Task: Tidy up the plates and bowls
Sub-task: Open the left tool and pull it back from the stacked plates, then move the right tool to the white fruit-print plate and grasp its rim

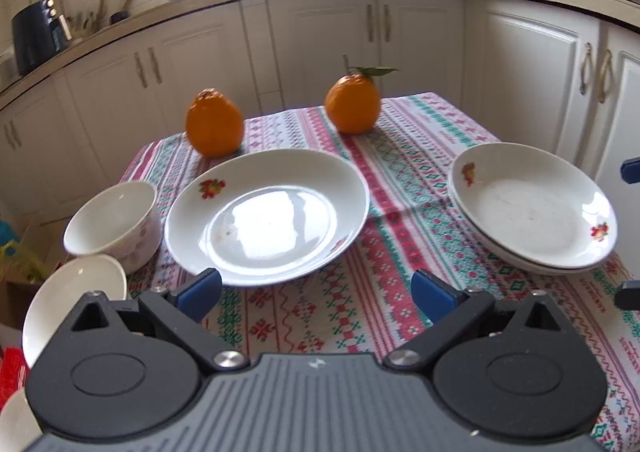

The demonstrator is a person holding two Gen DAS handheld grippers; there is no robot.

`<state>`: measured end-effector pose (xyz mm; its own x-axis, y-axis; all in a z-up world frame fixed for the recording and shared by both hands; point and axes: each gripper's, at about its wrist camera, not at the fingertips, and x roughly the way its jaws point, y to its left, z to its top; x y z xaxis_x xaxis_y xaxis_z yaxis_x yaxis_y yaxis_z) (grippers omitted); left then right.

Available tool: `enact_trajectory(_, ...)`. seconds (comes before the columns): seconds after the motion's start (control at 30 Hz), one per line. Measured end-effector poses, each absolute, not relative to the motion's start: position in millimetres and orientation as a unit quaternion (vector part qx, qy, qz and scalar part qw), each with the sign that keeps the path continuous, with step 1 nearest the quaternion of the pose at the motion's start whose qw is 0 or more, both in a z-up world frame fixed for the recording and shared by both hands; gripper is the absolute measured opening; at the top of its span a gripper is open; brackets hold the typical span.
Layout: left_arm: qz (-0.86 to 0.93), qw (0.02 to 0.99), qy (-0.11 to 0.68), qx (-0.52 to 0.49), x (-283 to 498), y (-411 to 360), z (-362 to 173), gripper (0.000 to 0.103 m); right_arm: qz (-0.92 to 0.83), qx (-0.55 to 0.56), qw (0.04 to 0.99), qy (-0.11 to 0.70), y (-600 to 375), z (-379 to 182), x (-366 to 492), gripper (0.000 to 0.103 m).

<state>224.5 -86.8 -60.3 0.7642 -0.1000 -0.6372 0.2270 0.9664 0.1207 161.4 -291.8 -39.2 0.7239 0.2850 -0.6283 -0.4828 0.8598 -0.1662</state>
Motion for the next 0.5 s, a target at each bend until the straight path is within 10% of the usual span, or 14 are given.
enact_trajectory(0.5,-0.056,0.934,0.35,0.039,248.6,-70.2,-98.8,0.101,0.257,-0.178,0.893,0.324,-258.1,-34.6,214.2,0.103)
